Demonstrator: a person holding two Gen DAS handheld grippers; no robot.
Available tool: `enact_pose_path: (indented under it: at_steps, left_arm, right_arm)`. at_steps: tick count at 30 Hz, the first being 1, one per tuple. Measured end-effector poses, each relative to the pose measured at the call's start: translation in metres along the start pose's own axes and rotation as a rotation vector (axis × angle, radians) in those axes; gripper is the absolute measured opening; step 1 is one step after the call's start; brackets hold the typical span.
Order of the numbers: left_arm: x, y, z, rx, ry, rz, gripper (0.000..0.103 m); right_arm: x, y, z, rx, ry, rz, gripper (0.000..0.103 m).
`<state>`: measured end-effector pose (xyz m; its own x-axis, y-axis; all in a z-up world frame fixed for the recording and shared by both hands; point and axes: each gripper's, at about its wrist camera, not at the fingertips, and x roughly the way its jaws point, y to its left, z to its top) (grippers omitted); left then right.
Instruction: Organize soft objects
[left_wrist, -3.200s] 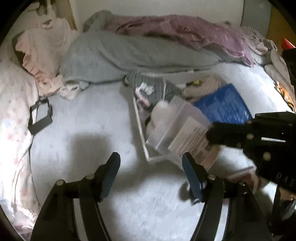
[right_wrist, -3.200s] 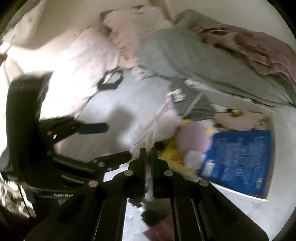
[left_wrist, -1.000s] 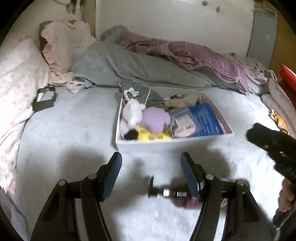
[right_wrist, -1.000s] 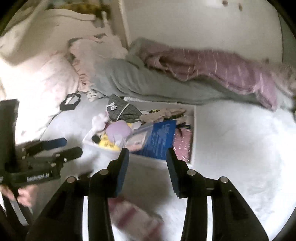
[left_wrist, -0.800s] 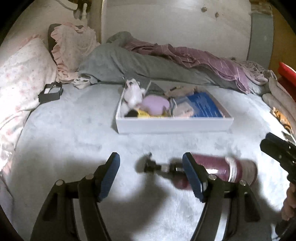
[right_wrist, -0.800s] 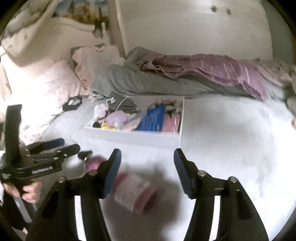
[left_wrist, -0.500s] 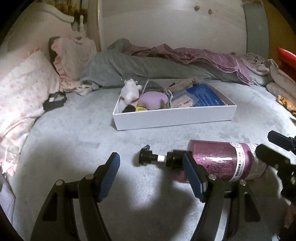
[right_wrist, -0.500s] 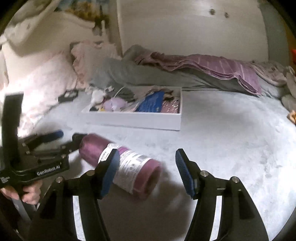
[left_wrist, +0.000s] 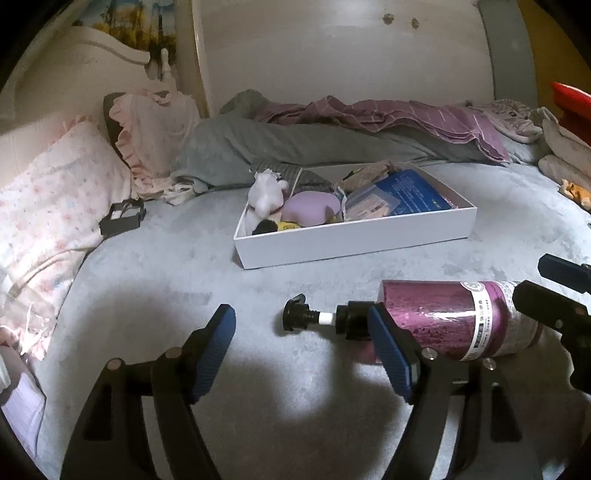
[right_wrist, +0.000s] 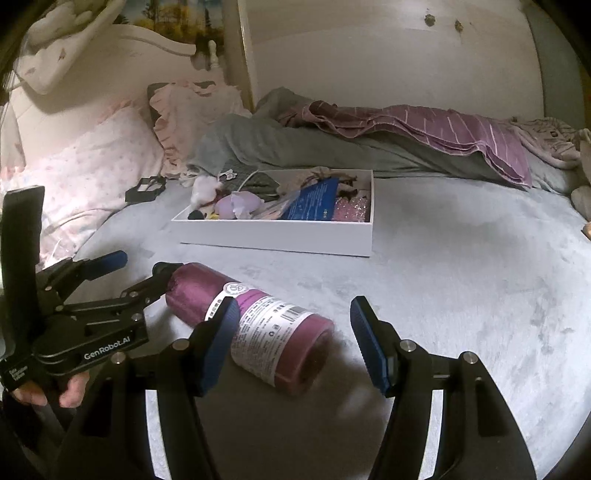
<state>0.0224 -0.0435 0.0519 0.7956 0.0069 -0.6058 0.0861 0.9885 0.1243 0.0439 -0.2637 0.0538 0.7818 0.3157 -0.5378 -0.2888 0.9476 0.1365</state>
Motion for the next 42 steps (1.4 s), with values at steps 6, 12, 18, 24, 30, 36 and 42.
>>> enact_pose_path:
  at_steps: [6,12,18,24,30,36,42]
  left_arm:
    - [0.003,0.007,0.0,-0.029,0.013,-0.033,0.078]
    - [0.011,0.009,-0.001,-0.041,0.058,-0.049,0.079]
    - [0.012,0.011,-0.001,-0.05,0.061,-0.06,0.079]
    - [0.012,0.01,-0.001,-0.049,0.061,-0.059,0.079]
    - [0.012,0.006,-0.002,-0.031,0.059,-0.063,0.079]
    - [0.016,0.002,-0.002,-0.014,0.086,-0.079,0.079]
    - [0.014,-0.002,-0.002,0.003,0.077,-0.081,0.079]
  right_arm:
    - [0.002,0.006,-0.001,-0.028,0.014,-0.015,0.064]
    - [0.007,0.008,-0.001,-0.04,0.039,-0.026,0.064]
    - [0.007,0.01,-0.001,-0.047,0.042,-0.028,0.064]
    - [0.008,0.009,-0.001,-0.044,0.044,-0.027,0.065]
    - [0.011,0.002,0.0,-0.001,0.056,-0.079,0.069]
    - [0.034,0.002,-0.003,-0.005,0.182,-0.098,0.068]
    - [0.033,-0.033,-0.005,0.189,0.183,-0.06,0.054]
